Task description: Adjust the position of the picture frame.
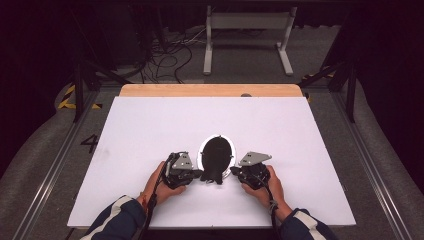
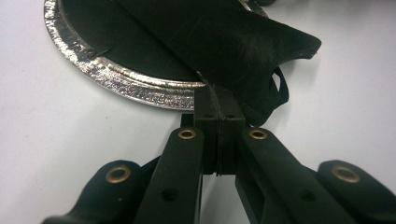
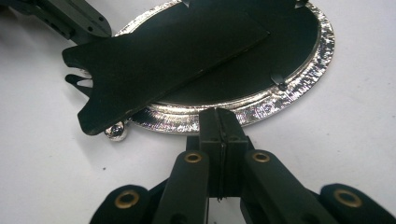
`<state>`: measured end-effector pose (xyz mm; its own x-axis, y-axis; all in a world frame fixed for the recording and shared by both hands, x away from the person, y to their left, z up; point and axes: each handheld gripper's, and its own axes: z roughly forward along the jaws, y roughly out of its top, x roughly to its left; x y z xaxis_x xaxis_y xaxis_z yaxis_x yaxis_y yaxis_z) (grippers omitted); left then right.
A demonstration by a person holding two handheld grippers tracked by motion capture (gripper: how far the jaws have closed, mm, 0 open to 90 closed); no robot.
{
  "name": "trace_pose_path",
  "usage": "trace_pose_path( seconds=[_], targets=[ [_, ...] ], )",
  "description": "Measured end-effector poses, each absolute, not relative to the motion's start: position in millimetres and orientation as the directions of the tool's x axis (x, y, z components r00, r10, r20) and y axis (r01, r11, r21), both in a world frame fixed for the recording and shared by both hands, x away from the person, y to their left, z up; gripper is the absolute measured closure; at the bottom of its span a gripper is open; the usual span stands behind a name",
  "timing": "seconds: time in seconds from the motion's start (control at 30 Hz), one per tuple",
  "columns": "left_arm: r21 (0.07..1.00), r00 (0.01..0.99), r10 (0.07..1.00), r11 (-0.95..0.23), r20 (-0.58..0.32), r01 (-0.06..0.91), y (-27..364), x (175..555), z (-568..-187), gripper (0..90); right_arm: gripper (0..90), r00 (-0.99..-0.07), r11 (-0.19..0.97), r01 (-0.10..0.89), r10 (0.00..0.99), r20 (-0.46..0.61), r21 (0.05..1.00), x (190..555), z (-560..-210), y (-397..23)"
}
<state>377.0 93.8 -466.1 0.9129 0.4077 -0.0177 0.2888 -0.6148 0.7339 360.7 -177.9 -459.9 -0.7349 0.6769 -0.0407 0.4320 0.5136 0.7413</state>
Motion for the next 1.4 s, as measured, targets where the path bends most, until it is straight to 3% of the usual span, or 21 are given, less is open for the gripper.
trace_pose_path(
  seconds=[0.7,0.93,1.1,1.2,1.33,1.4],
  targets=[
    [0.738,0.91,0.413,-0.609,-0.02,0.292,80,383,-466,89.9,90.0,-0.705,0.51,0.427,0.705,-0.078,0.746,374,-460,-184],
    [0.722,0.915,0.403,-0.641,0.03,0.259,79,381,-464,89.1,89.6,-0.707,0.508,0.428,0.703,-0.073,0.748,374,-460,-185],
    [0.738,0.906,0.423,-0.606,-0.017,0.296,85,386,-466,75.7,85.3,-0.723,0.516,0.421,0.688,-0.068,0.746,370,-460,-187],
    [0.735,0.909,0.415,-0.623,0.02,0.269,85,385,-466,73.6,83.8,-0.724,0.519,0.421,0.686,-0.068,0.744,368,-460,-188],
    [0.732,0.868,0.496,-0.601,0.027,0.321,85,387,-466,48.9,82.3,-0.729,0.525,0.418,0.681,-0.072,0.741,365,-459,-188],
    [0.727,0.866,0.499,-0.608,0.037,0.319,85,386,-466,42.8,80.1,-0.729,0.525,0.42,0.681,-0.069,0.741,364,-459,-188]
  ],
)
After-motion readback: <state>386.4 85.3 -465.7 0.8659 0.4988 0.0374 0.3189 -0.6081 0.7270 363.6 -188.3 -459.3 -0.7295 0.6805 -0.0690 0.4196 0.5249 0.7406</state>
